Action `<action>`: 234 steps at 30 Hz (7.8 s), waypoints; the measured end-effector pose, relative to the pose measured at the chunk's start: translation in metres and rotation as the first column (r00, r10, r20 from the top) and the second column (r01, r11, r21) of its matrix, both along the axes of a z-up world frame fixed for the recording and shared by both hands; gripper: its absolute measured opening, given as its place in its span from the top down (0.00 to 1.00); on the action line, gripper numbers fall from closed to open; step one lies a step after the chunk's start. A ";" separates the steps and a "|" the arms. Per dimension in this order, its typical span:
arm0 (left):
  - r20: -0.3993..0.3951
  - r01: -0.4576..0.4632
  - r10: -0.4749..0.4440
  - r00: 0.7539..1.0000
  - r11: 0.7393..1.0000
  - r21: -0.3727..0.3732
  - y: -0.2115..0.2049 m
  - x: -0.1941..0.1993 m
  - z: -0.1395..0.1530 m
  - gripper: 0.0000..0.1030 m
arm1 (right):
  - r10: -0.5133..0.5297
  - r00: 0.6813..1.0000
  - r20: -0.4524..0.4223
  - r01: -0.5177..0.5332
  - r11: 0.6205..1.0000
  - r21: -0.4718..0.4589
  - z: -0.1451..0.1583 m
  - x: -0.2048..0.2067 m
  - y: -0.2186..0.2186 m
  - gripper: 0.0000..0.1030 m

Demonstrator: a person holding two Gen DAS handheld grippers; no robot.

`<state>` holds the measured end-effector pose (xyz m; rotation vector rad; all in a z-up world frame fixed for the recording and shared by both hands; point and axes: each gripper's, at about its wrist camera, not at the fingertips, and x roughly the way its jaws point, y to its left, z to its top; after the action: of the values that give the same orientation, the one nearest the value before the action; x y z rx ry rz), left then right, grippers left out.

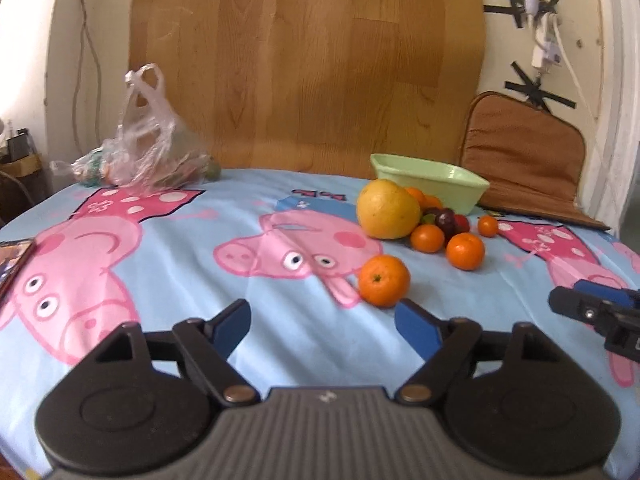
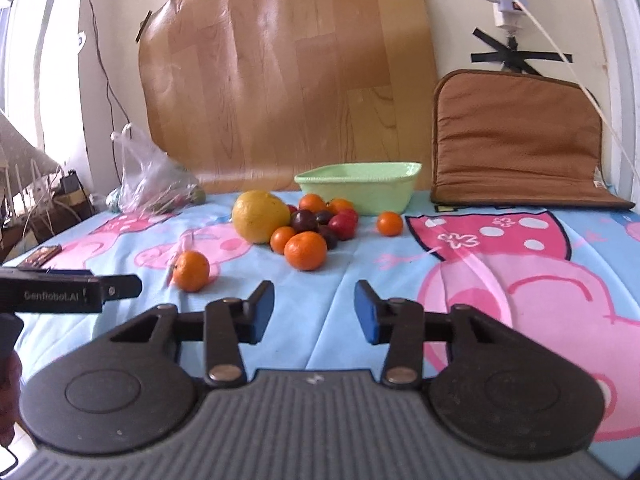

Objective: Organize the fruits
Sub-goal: 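Move both grippers open toward the tangerines on the cloth, then close the left gripper on a tangerine while the right gripper grasps another tangerine, then carry both tangerines over the green bowl and open both grippers, then grasp the yellow grapefruit with the left gripper while the right grasps an orange cherry tomato, then lift grapefruit and tomato into the green bowl and open both grippers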

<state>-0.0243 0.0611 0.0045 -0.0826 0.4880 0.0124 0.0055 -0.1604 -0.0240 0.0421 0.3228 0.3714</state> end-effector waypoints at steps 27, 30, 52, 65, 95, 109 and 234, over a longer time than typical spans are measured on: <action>0.045 0.096 -0.097 0.994 0.995 0.023 0.008 0.024 -0.003 0.21 | 0.013 0.999 -0.052 -0.007 0.992 0.129 0.003 0.046 -0.015 0.54; 0.061 0.117 -0.117 0.991 0.993 -0.001 0.011 0.022 -0.004 0.22 | 0.021 0.998 -0.052 -0.014 0.992 0.129 0.003 0.046 -0.015 0.54; -0.044 0.258 -0.258 0.965 0.966 0.000 -0.016 0.059 0.007 0.25 | 0.123 0.990 -0.070 -0.127 0.990 -0.066 0.016 0.072 0.021 0.54; -0.135 0.250 -0.253 0.958 0.968 -0.035 -0.016 0.075 -0.004 0.64 | 0.128 0.970 -0.205 -0.143 0.988 -0.060 0.001 0.111 0.032 0.61; -0.141 0.419 -0.421 0.896 0.907 -0.047 -0.078 0.066 -0.001 0.65 | 0.139 0.981 -0.133 -0.155 0.981 -0.119 -0.005 0.042 -0.015 0.62; -0.061 0.337 -0.345 0.937 0.934 -0.118 -0.062 0.232 0.057 0.65 | 0.086 0.996 0.039 -0.085 0.996 -0.032 0.059 0.161 -0.015 0.62; -0.127 0.359 -0.434 0.892 0.850 -0.386 -0.088 0.328 0.028 0.42 | 0.075 0.988 -0.138 -0.081 0.996 -0.034 0.045 0.255 -0.007 0.42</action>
<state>0.3038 -0.0265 0.0327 -0.3354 0.7099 -0.4856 0.2601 -0.1676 0.0213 0.0159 0.4683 0.4409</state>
